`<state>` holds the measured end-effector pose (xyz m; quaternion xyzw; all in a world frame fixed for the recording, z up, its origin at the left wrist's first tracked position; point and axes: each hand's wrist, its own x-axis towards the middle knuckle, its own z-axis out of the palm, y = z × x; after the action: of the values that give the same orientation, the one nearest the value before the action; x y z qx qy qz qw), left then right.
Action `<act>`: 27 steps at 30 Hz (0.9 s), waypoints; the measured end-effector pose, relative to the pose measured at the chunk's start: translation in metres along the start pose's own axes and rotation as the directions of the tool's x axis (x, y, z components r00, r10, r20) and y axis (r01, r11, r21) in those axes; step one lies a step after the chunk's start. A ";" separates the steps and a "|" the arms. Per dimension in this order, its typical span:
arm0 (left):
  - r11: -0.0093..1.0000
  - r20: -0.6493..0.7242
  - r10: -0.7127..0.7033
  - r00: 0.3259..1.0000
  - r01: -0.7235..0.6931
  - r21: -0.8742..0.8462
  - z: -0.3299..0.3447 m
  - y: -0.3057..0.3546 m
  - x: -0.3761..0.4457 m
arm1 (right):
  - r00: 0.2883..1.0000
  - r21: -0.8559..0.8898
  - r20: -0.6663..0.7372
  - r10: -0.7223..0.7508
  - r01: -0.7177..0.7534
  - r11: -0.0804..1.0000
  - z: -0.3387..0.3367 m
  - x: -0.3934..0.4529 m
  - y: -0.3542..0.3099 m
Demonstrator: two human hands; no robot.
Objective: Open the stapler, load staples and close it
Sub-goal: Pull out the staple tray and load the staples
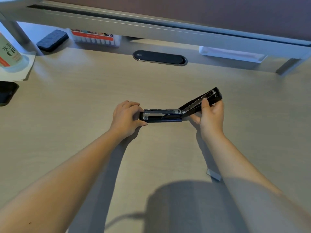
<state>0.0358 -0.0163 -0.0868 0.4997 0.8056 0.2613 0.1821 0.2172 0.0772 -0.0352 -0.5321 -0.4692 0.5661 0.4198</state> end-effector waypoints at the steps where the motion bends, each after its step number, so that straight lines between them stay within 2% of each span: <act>1: 1.000 -0.003 0.001 1.000 -0.001 0.001 0.001 0.000 0.000 | 0.999 0.007 -0.027 0.026 -0.026 1.000 -0.006 0.004 0.001; 3: 1.000 -0.003 0.013 1.000 -0.013 0.014 0.001 0.000 -0.001 | 0.995 0.018 -0.049 0.088 -0.087 0.996 -0.016 0.011 0.006; 7: 0.996 -0.013 0.078 0.997 -0.078 0.034 0.003 0.006 -0.006 | 0.993 0.029 0.017 0.118 -0.118 0.993 -0.033 0.020 0.016; 13: 0.993 -0.034 0.118 0.992 -0.117 0.030 0.009 0.014 -0.018 | 0.998 -0.184 0.042 -0.056 0.063 0.981 -0.063 0.014 0.036; 16: 0.995 -0.052 0.104 0.993 -0.104 0.003 0.014 0.016 -0.026 | 0.970 -0.472 0.134 -0.203 0.243 0.848 -0.083 -0.012 0.047; 18: 0.995 -0.059 0.090 0.994 -0.093 -0.041 0.017 0.016 -0.035 | 0.939 -0.529 0.241 -0.247 0.340 0.777 -0.095 -0.032 0.056; 21: 0.993 -0.071 0.056 0.996 -0.064 -0.103 0.019 0.017 -0.053 | 0.904 -0.611 0.366 -0.222 0.414 0.675 -0.111 -0.058 0.066; 25: 0.988 -0.086 0.038 0.996 -0.050 -0.145 0.020 0.021 -0.080 | 0.859 -0.707 0.418 -0.295 0.511 0.488 -0.129 -0.083 0.074; 27: 0.988 -0.085 0.040 0.996 -0.052 -0.143 0.020 0.023 -0.090 | 0.837 -0.722 0.405 -0.368 0.539 0.434 -0.133 -0.089 0.078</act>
<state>0.1019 -0.0839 -0.0864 0.4922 0.7795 0.3437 0.1787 0.3584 -0.0149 -0.0918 -0.4610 -0.8372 0.1980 0.2179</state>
